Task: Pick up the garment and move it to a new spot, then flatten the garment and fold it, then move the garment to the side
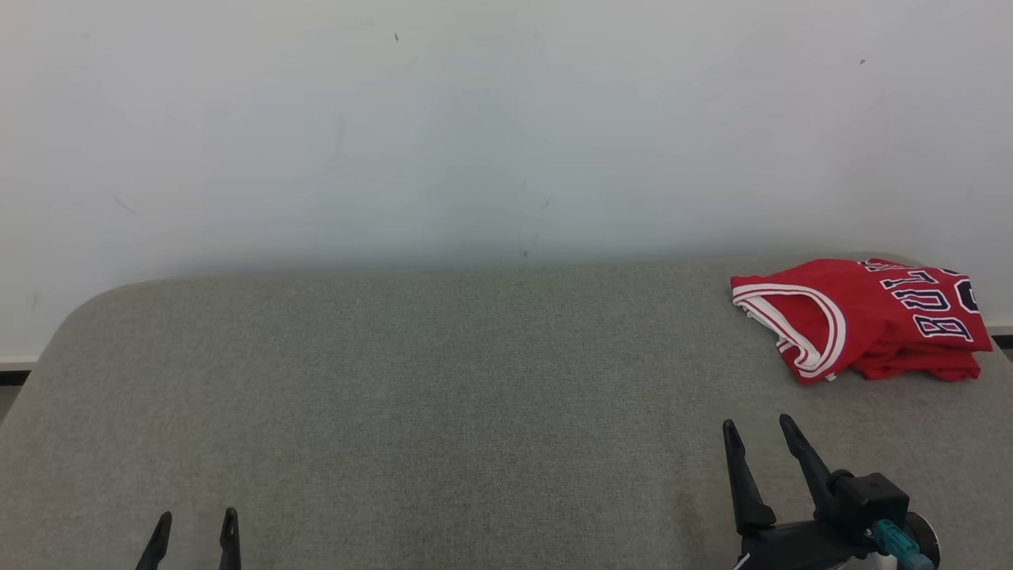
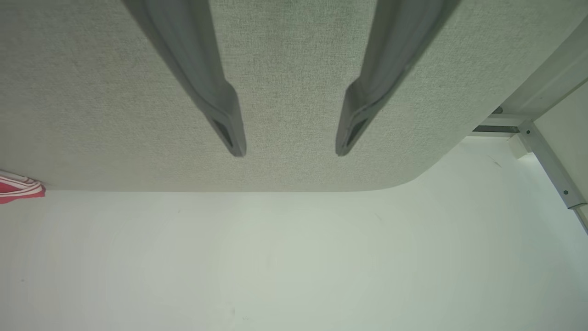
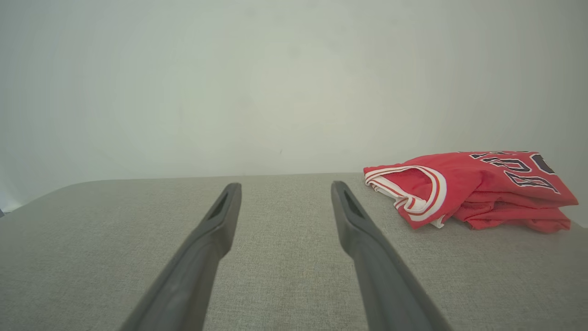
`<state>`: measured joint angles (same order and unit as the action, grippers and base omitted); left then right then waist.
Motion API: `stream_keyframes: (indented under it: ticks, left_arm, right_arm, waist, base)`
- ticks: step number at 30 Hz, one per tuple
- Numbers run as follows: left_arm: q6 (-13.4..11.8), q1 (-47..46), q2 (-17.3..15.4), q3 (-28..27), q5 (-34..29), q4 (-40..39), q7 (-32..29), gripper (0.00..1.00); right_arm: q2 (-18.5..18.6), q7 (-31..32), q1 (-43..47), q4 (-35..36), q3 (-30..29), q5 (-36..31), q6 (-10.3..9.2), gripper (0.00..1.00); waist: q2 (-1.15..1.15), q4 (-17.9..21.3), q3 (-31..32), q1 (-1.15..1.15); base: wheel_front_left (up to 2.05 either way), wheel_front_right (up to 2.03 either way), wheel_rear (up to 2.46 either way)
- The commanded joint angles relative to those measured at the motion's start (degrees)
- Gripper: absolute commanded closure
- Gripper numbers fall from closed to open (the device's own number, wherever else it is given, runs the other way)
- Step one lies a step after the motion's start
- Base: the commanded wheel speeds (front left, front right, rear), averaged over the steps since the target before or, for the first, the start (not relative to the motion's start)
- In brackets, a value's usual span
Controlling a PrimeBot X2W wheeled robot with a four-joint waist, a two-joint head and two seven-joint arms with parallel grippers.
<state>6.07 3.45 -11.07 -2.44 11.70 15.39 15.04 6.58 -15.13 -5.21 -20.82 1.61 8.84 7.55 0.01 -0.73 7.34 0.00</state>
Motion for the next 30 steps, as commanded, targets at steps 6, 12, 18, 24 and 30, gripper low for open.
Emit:
stream_keyframes:
  ticks: [6,12,18,24,30]
  left_arm:
    - [0.42,-1.27,-0.16,0.90,0.93,0.67,0.17,0.00]
    - [0.71,-1.56,-0.51,1.07,1.27,0.90,0.17,0.00]
    - [0.76,-1.70,-0.72,1.19,1.07,0.70,0.17,0.00]
    - [0.50,-1.79,-0.68,1.12,0.66,0.22,0.17,0.00]
    - [0.17,-1.48,-0.56,1.30,0.13,-0.15,0.17,0.00]
  right_arm:
    - [0.18,0.03,0.90,0.11,-0.58,-0.54,-0.15,0.00]
    - [0.22,0.03,0.78,0.15,-1.07,-0.45,-0.15,0.00]
    - [0.11,0.03,1.08,0.19,-1.39,-0.39,-0.15,0.00]
    - [-0.06,0.03,1.14,0.20,-1.44,-0.40,-0.15,0.00]
    - [-0.04,0.03,1.26,0.14,-1.62,-0.29,-0.15,0.00]
  waist:
    - [-0.01,0.61,-0.39,0.00]
    - [-0.01,0.88,-0.74,0.00]
    - [-0.01,0.99,-0.99,0.00]
    - [-0.01,1.02,-1.11,0.00]
    - [-0.01,1.07,-1.14,0.00]
  base:
    - [0.00,0.00,0.00]
    - [0.00,0.00,0.00]
    - [0.00,0.00,0.00]
    - [0.00,0.00,0.00]
    - [0.00,0.00,0.00]
